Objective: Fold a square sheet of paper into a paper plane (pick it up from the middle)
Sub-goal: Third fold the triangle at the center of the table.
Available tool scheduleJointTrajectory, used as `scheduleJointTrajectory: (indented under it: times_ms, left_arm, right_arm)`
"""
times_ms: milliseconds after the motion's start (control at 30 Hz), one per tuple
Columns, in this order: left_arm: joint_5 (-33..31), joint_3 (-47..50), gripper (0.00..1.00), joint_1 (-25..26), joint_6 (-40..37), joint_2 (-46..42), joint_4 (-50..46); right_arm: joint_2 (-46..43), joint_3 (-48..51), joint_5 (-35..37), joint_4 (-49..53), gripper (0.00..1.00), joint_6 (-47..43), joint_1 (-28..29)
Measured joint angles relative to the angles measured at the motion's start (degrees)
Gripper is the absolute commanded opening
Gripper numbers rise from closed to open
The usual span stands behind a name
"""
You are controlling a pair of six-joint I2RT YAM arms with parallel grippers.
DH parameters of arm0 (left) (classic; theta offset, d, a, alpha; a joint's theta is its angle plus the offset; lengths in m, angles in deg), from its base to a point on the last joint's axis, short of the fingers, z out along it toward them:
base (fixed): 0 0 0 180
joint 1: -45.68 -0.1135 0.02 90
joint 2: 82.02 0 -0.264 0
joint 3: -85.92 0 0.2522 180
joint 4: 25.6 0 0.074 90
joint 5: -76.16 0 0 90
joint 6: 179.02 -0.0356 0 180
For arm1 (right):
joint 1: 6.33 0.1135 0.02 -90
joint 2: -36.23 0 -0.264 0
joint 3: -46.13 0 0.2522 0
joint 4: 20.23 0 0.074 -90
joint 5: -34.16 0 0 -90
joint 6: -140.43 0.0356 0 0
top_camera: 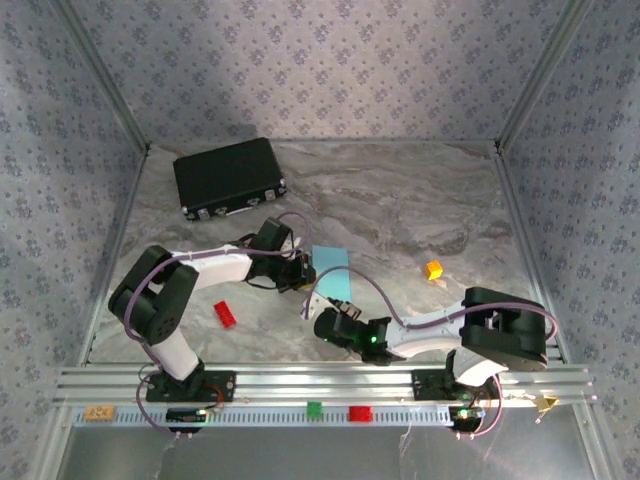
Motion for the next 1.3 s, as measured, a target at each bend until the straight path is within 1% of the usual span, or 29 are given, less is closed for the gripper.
scheduleJointTrajectory:
  times_ms: [267,333,467,567,600,700,833,967,1167,1300]
  left_arm:
    - [-0.2,0.0,0.04,0.0,0.0,0.0,0.0]
    - [-0.4,0.0,0.06,0.0,0.0,0.0,0.0]
    - [-1.0,0.0,0.19,0.0,0.0,-0.1,-0.2]
    - [-2.4,0.0,0.30,0.0,-0.2,-1.2,-1.2]
    - [-3.0,0.0,0.31,0.0,-0.4,-1.9,-1.7]
    - [-5.0,0.0,0.34,-0.2,-1.1,-4.7,-3.3]
    - [-7.4,0.0,0.34,-1.3,-2.0,-7.8,-5.2]
    - [-8.7,0.0,0.32,-2.7,-2.6,-8.6,-6.4]
    - [-9.2,0.0,0.25,-3.4,-3.3,-9.6,-7.5]
    - [-9.1,0.0,0.22,-3.6,-3.7,-9.8,-7.6]
  right_arm:
    - [0.0,0.0,-0.9,0.0,0.09,0.8,-0.4]
    - [0.0,0.0,-1.2,0.1,0.08,0.9,-0.4]
    - [-0.1,0.0,-1.9,0.2,0.04,1.2,-0.7]
    - [-0.8,0.0,-4.3,1.2,0.03,1.9,-1.6]
    - [-1.2,0.0,-5.4,1.6,0.03,2.4,-1.9]
    - [-2.4,0.0,-9.6,1.9,0.03,4.1,-3.7]
    - [-3.6,-0.2,-17.4,2.9,0.04,7.4,-7.5]
    - [-3.7,-1.4,-26.6,4.8,0.04,11.4,-12.1]
    - [-3.7,-2.1,-40.2,5.1,0.03,18.2,-19.0]
    - [-3.7,-2.1,-48.4,4.3,0.02,22.3,-23.0]
